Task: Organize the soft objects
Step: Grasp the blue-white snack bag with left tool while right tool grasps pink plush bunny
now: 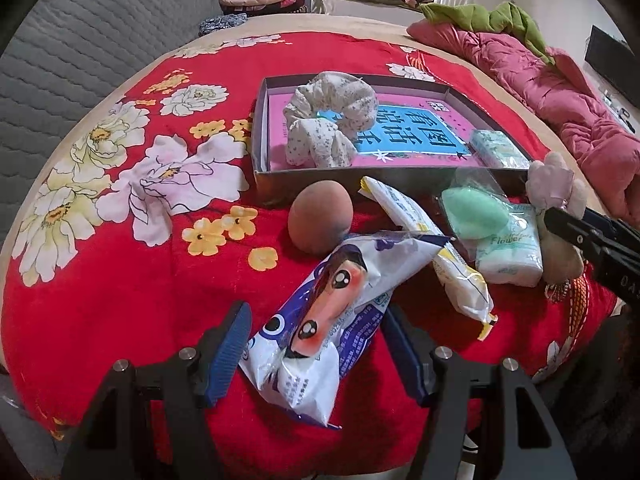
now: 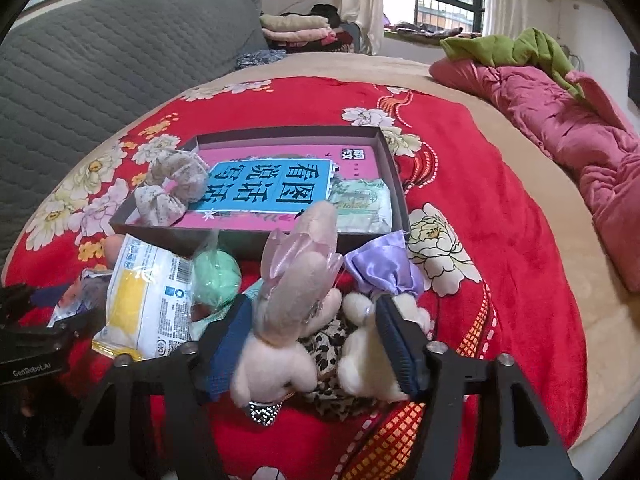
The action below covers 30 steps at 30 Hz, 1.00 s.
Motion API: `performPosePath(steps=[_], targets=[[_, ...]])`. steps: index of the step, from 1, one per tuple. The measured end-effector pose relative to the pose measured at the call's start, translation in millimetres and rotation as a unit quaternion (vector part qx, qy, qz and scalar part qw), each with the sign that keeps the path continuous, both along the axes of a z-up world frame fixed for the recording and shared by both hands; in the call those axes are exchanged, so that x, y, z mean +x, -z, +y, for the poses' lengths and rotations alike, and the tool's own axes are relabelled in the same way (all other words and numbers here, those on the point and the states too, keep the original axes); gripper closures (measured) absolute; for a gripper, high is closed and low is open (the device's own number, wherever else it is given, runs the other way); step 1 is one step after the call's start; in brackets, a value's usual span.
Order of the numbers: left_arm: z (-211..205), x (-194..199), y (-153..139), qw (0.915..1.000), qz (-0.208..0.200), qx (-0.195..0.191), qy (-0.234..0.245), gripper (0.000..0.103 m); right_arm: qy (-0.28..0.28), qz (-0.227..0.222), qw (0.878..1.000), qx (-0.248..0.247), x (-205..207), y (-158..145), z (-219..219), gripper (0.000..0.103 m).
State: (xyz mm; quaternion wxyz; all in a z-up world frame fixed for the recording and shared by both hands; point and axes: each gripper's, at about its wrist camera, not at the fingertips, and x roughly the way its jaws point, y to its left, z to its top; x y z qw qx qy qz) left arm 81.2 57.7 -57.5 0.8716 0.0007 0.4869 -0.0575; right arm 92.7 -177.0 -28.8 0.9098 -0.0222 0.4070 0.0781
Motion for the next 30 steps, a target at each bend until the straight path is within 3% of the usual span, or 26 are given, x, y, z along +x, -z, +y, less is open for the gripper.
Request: performPosePath(steps=[5,7,20,30], targets=[[1.5,4.2,5.3,1.0000,0.004,0.002,-0.002,0.037,-0.009,-0.003,1.000,0.011,3.3,0.2,0.3,0.068],[2.5,5.7,8.0,1.0000,0.004,0.001,-0.003,0.038,-0.011,-0.006,1.000,0.011,3.9,-0.6,0.7,0.072],[12.0,6.7,6.2,0.9982,0.003,-0.060,-0.001,0.059,-0.031,-0.033,0.998,0.046,-3.8,-14.2,-3.6,0.073],[17.6,0.1,-8.8,0.9956,-0.013,-0.093,-0.010,0.064,-0.042,-0.059,0.996,0.058,-10.6,-27.1,-4.2,0.073]])
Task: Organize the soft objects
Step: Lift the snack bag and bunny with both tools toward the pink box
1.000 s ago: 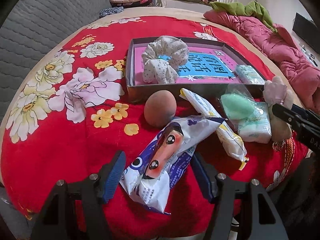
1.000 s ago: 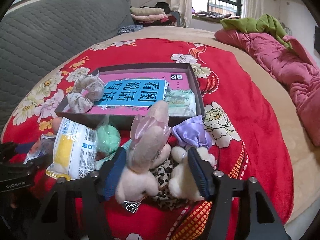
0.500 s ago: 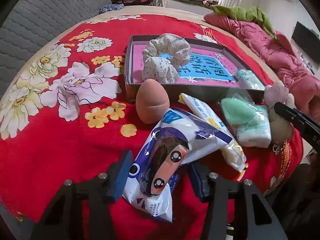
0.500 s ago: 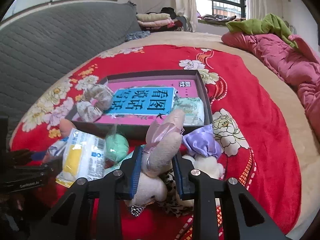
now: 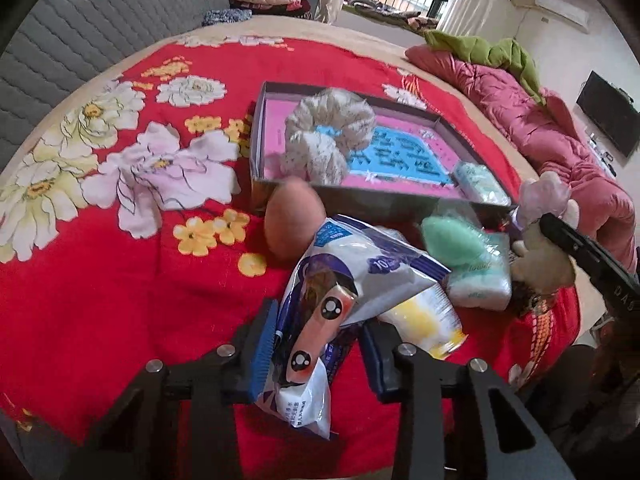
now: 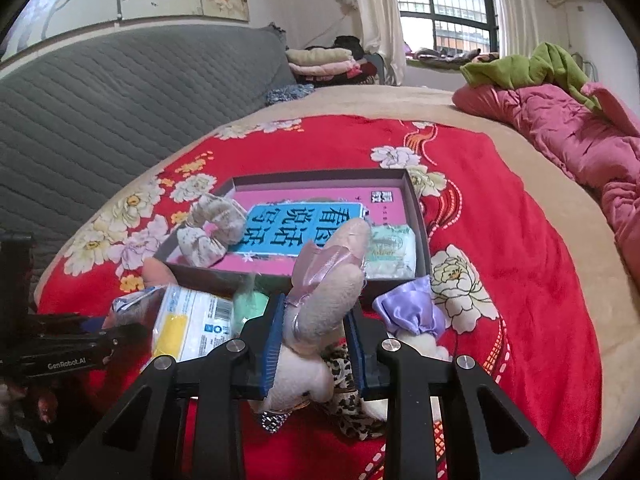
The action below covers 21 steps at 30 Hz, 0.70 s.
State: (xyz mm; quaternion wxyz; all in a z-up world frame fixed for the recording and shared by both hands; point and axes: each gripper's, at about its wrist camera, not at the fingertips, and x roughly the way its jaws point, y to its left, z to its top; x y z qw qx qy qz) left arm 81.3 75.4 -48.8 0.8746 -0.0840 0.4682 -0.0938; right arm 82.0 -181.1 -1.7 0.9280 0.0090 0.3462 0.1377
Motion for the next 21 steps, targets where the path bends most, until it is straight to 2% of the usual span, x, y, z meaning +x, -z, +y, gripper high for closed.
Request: performPosePath(steps=[13,21], targets=[[-14.7,-8.3,-35.3,0.9991,-0.043,0.001,0.005,0.065,-0.007,-0.028,0.999,0.015,-6.6,-16.9,-3.3,0.073],[-26.9,-4.2,-49.3,0.9986,-0.053,0.009,0.000,0.065,-0.005,-0.040,0.999,0.026,-7.4,-22.5,-9.8,0.073]])
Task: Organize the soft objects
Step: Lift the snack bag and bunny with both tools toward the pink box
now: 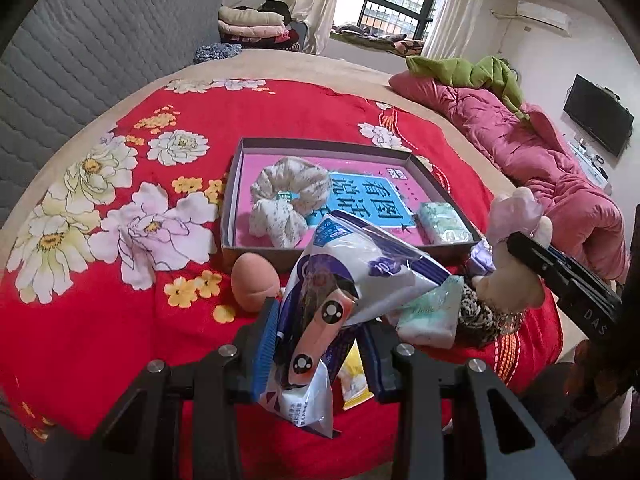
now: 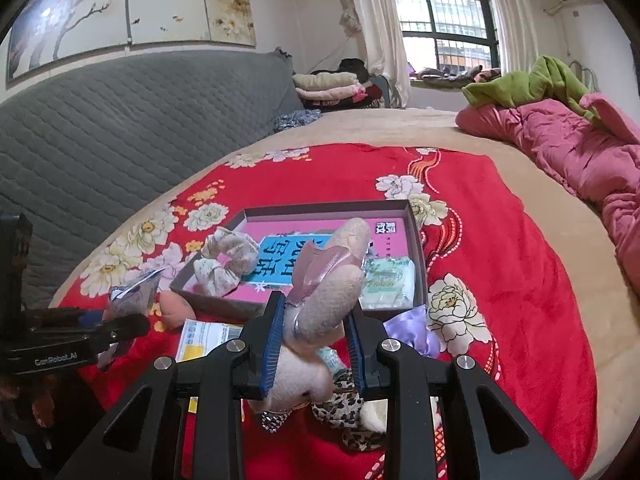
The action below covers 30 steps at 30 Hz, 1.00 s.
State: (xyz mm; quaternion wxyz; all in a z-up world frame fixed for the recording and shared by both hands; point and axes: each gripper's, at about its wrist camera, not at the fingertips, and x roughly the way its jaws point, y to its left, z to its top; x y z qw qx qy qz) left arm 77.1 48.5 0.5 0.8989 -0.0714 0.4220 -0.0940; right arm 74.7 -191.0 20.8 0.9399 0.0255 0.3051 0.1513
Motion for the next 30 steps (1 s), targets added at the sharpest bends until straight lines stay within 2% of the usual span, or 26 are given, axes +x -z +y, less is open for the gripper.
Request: performPosePath(steps=[10,30], targets=[[-17.3,16.4,-14.2,0.9998,-0.014,0.003,-0.010,0.065,-0.004,-0.034,0.999,0.012,-3.1,-15.9,-7.3,0.073],[-24.1,46.5,-19.6,0.9997,-0.018,-0.001,-0.019,0.065,0.007,-0.046,0.999,0.024,10.3,-20.9,-10.8,0.073]])
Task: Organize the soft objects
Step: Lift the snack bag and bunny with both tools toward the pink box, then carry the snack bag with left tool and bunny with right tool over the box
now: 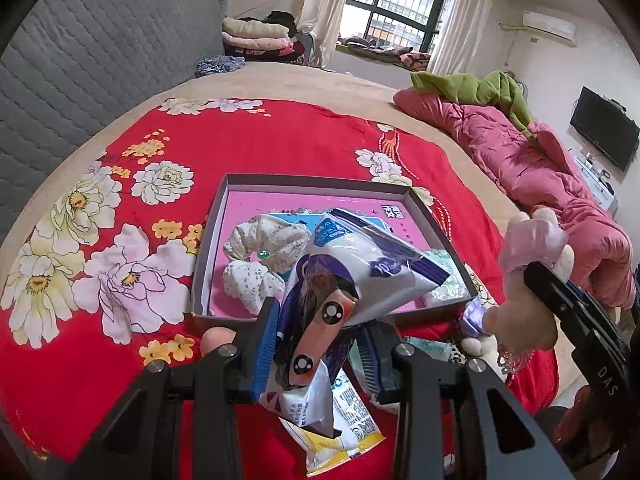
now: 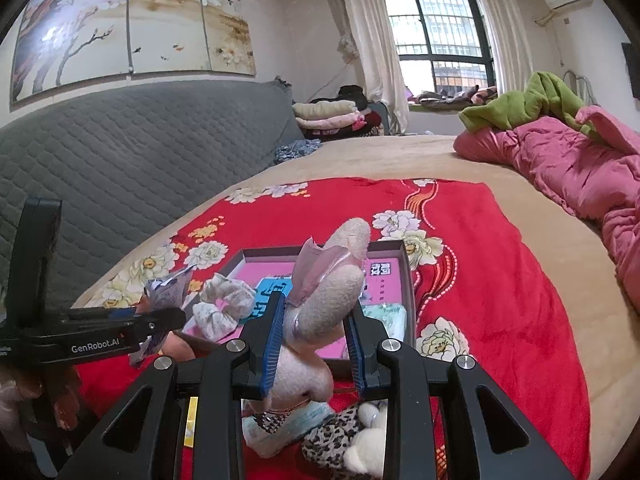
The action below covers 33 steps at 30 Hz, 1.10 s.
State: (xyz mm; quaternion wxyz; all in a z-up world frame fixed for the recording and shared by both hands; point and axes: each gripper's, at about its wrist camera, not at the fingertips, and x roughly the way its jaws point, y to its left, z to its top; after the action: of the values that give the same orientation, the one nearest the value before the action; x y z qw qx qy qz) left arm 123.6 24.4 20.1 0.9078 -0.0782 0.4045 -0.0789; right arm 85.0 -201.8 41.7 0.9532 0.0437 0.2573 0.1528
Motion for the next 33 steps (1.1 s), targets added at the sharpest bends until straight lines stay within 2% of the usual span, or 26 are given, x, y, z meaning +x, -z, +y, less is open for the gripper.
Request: performPosePath(steps=[20,33], targets=[[0.7,37.3,12.7,1.0000,0.001,-0.005,-0.008,0.065,-0.005,-0.010,1.000,0.002,37.0,1.7,4.4,0.073],[1.3,60.8,32.9,0.9996,0.024,-0.013,-0.012,0.065,-0.009,-0.008,1.000,-0.008,67.1,11.8,13.5,0.073]])
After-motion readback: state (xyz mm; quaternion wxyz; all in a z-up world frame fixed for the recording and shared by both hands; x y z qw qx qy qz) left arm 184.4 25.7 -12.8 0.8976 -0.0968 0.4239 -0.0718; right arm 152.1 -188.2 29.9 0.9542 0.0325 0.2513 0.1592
